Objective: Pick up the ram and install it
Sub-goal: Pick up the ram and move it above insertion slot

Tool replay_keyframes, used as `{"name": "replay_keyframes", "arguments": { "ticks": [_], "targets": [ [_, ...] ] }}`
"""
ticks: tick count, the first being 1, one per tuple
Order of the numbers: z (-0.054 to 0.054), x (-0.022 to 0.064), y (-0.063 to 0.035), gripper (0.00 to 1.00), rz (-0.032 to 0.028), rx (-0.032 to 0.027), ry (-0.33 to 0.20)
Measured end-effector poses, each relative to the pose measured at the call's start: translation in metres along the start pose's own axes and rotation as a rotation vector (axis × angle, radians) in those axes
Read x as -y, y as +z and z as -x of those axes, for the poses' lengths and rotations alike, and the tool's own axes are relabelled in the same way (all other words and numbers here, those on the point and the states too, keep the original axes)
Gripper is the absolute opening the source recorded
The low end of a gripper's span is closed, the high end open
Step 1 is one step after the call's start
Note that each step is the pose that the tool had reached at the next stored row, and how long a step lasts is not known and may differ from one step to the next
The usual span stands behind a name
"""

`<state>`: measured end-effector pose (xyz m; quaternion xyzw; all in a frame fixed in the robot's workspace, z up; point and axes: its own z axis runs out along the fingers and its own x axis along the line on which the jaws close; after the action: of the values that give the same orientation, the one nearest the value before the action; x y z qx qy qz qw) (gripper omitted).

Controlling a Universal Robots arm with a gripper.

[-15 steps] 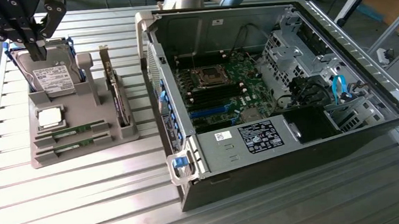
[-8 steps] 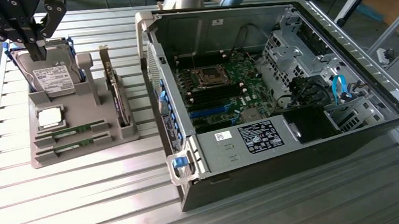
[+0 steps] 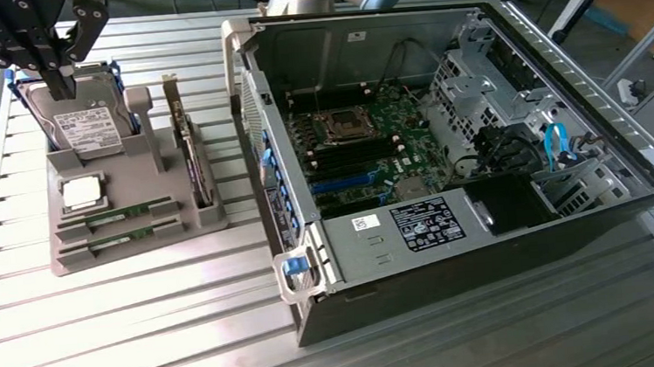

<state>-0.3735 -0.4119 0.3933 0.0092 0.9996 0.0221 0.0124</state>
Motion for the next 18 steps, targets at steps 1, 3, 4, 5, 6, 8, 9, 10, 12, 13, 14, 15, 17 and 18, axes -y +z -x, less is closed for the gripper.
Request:
{"name": "replay_keyframes", "arguments": {
  "ticks": [1,3,4,5,6,8,9,10,12,13,14,15,17,18],
  "targets": [
    [0.0000,0.0000,0.0000,0.11,0.0000,-0.0001,-0.002],
    [0.0000,0.0000,0.0000,0.11,0.0003,-0.0005,-0.012],
    [0.0000,0.0000,0.0000,0.11,0.0003,-0.0007,-0.015],
    [0.0000,0.0000,0.0000,0.11,0.0005,-0.0008,-0.019],
    [0.0000,0.0000,0.0000,0.11,0.0005,-0.0009,-0.021],
    [0.0000,0.0000,0.0000,0.11,0.0007,-0.0013,-0.028],
    [0.0000,0.0000,0.0000,0.11,0.0008,-0.0014,-0.031],
    [0.0000,0.0000,0.0000,0.11,0.0009,-0.0017,-0.038],
    [0.0000,0.0000,0.0000,0.11,0.0011,-0.0020,-0.045],
    [0.0000,0.0000,0.0000,0.11,0.0012,-0.0022,-0.049],
    [0.0000,0.0000,0.0000,0.11,0.0014,-0.0024,-0.054],
    [0.0000,0.0000,0.0000,0.11,0.0015,-0.0026,-0.060],
    [0.0000,0.0000,0.0000,0.11,0.0018,-0.0032,-0.072],
    [0.0000,0.0000,0.0000,0.11,0.0019,-0.0035,-0.078]
  ]
}}
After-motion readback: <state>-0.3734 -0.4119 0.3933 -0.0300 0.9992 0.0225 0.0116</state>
